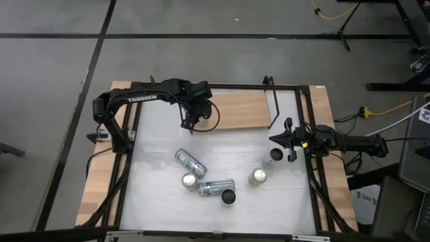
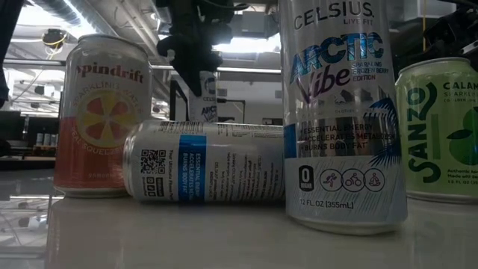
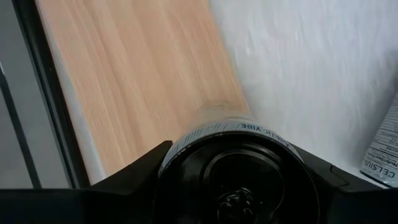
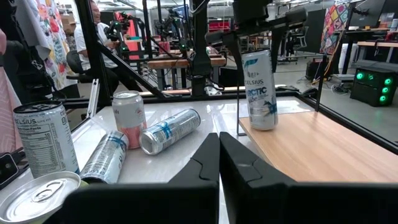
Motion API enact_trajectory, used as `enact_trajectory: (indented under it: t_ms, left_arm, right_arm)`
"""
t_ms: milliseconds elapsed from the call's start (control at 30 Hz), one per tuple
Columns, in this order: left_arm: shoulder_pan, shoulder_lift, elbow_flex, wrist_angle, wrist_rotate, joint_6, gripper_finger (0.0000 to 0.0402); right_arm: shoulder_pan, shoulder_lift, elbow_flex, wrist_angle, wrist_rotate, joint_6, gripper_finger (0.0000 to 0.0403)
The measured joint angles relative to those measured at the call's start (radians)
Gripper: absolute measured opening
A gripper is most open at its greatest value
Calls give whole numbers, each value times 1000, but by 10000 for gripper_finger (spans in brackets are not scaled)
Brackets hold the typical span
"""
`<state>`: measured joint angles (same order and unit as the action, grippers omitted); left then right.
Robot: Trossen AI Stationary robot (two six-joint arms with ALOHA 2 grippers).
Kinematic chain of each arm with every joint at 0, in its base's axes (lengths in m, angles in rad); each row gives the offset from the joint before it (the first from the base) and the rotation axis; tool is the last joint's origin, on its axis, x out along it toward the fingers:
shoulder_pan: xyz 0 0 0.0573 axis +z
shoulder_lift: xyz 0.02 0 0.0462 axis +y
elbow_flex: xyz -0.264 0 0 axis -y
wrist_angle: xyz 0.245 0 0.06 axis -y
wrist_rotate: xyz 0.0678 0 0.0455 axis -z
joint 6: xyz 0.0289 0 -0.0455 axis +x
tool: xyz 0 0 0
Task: Place canned beverage on shelf
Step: Put the white-blue soda can on the shelf
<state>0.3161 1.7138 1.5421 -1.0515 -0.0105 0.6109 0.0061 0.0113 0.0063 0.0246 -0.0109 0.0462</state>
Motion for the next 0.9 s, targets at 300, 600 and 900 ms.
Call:
enact_trajectory:
  t_ms: [300, 600, 900]
  left_arm:
    - [0, 0, 0, 10, -8, 1, 269]
    - [-1, 2, -2, 39, -27, 2, 284]
    - [-1, 2, -2, 43, -29, 2, 285]
  right_arm:
    - [0, 0, 0, 0, 0, 0, 0]
    - [0, 0, 0, 0, 0, 0, 0]
    - [0, 0, 0, 0, 0, 0, 0]
